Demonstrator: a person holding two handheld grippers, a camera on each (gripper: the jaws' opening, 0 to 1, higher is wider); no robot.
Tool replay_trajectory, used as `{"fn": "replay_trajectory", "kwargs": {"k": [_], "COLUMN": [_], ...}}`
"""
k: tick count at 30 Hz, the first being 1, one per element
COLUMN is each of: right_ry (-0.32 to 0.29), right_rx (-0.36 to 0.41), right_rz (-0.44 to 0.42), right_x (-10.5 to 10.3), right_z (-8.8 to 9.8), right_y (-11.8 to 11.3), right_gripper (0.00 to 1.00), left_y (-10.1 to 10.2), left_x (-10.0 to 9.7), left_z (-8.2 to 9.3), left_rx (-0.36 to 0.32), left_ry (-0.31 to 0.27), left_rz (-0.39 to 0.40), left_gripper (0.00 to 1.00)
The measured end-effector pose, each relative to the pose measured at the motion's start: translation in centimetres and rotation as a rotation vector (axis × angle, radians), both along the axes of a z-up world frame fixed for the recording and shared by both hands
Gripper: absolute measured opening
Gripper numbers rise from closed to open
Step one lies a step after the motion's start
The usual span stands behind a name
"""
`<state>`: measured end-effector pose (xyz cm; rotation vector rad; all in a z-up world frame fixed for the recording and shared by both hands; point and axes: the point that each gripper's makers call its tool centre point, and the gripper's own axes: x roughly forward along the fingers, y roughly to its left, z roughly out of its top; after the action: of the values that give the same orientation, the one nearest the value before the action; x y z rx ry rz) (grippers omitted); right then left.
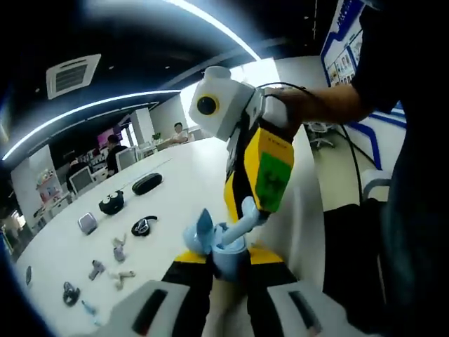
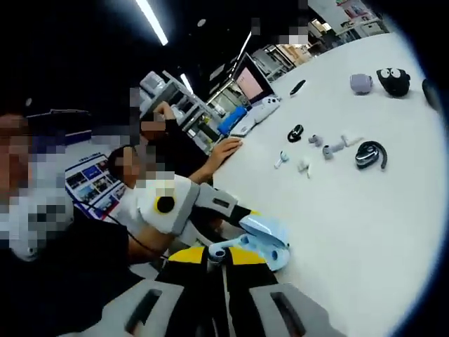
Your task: Pick up the earbuds from the table and place the earbuds into the earbud case
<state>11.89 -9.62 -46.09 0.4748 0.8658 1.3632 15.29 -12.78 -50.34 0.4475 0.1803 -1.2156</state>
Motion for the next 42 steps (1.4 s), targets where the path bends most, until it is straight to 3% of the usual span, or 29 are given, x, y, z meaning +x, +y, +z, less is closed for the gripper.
{"fn": "replay_trajectory", "kwargs": {"k": [19,34,42], "right_ry": [0.184,0.166,0.084], "right_rx": [0.045,0.037,0.003], "right_rz": [-0.025,-0.105,-0.187], "right_x": [0.4,0.9,0.8], "right_z": [-0.1,0.1,-0.1], "right_y": [-0.1,-0.3,-0.3], "right_gripper": [0.10,0.11,0.11], "left_y": [-0.2,-0.1,-0.1], "left_x": [-0.1,-0.3,-0.2], "left_z": [0.1,0.0,0.0], "left_rx": [0.002,-0.005,-0.022], "left_ry": [-0.006,0.000,0.012], "left_rz": [-0.014,-0.005,0.012], "left_gripper": [0.19,0.19,0.19]}}
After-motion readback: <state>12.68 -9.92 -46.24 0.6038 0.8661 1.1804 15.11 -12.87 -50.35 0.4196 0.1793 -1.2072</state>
